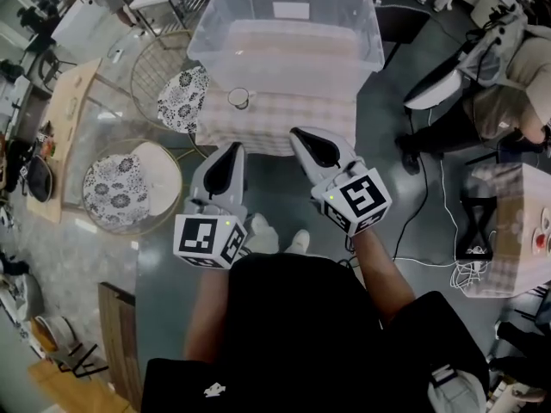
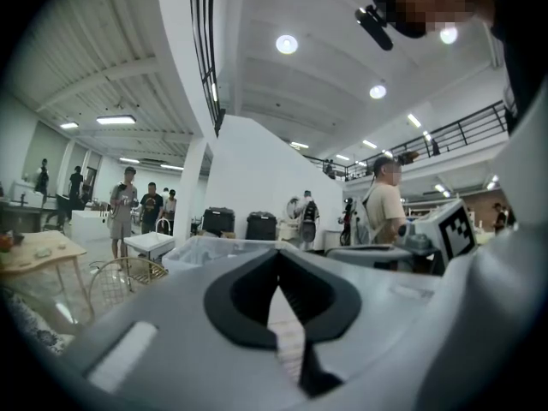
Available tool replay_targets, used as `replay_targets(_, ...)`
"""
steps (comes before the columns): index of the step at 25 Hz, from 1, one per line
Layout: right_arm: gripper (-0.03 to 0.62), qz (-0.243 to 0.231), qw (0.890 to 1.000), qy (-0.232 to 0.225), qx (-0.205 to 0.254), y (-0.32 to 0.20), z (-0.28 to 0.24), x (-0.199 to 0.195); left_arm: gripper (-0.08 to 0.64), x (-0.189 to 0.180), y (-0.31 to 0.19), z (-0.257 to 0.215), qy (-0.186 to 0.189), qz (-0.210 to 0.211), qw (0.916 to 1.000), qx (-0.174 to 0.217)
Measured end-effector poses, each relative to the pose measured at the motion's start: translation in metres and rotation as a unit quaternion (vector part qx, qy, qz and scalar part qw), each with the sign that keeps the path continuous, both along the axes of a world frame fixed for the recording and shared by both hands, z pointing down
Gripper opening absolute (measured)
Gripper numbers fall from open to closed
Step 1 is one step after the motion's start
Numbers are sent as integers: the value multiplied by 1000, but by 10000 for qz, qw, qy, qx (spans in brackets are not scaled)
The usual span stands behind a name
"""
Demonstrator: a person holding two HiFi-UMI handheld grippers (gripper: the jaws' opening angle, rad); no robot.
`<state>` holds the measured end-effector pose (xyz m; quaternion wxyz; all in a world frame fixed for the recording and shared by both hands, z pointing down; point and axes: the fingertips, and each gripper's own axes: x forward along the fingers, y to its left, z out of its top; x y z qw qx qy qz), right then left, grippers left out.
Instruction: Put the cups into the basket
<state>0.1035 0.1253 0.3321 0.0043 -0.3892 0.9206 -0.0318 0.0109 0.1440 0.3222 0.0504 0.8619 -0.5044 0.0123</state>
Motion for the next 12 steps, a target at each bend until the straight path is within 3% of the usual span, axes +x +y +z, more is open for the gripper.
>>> replay_targets(12,2,-20,10000,91,23,-26,2,-16,5,-24,-29,4,193,-166,9997,-26)
